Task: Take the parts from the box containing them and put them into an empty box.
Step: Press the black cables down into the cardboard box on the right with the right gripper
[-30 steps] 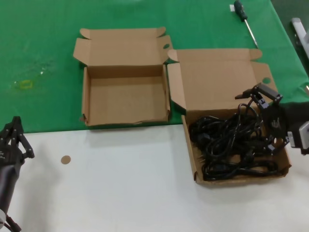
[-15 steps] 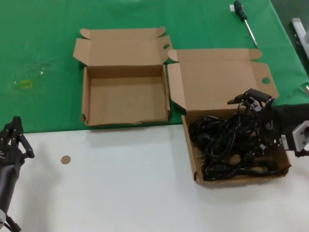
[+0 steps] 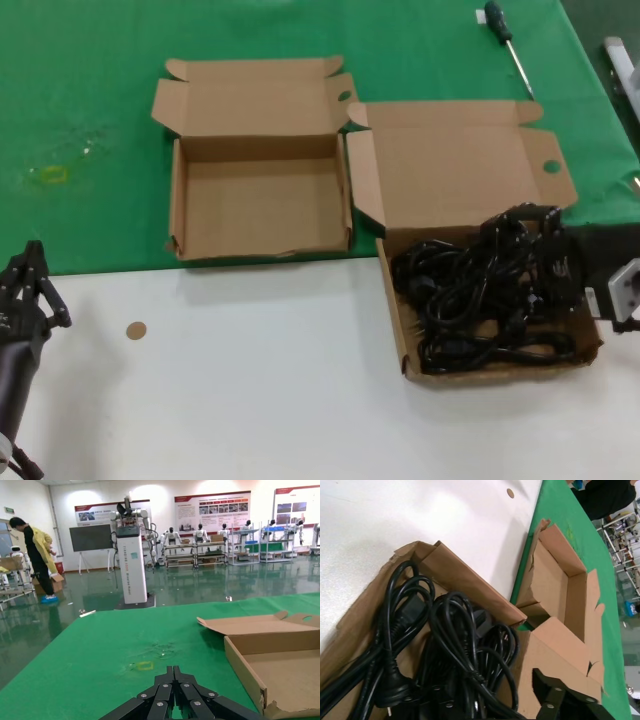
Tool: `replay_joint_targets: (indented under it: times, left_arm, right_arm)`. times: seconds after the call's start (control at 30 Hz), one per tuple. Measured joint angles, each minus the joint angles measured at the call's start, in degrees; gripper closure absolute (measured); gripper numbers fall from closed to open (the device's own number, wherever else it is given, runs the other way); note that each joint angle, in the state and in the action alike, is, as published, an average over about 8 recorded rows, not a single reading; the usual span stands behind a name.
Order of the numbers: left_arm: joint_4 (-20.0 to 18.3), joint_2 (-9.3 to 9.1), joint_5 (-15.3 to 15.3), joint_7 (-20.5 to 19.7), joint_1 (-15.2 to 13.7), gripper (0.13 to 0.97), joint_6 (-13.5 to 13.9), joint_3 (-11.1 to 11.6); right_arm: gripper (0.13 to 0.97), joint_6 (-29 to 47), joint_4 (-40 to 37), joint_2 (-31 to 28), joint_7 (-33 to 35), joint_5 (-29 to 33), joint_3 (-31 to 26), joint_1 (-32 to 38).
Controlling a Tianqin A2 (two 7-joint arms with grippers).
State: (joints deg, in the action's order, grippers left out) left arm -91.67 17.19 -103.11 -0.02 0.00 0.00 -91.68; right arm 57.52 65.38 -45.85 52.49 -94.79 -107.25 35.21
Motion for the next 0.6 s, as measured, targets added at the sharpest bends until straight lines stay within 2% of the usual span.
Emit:
replay_joint_targets:
  times: [0.2, 0.33, 0.6]
  left_arm:
    - [0.0, 0.0, 0.0, 0.0, 0.0, 0.945, 0.0, 0.0]
    - [0.0, 0.0, 0.0, 0.0, 0.0, 0.945, 0.0, 0.0]
    - [0.0, 0.0, 0.0, 0.0, 0.0, 0.945, 0.0, 0.0]
  right_arm:
    - [0.609, 0.0, -0.3, 0.0, 0.2, 0.0, -0.1, -0.3]
    - [0.609, -0.1, -0.4, 0.0, 0.1, 0.1, -0.1, -0.5]
    - [0.793, -0.5, -0.1, -0.2, -0.3, 0.4, -0.2, -1.1]
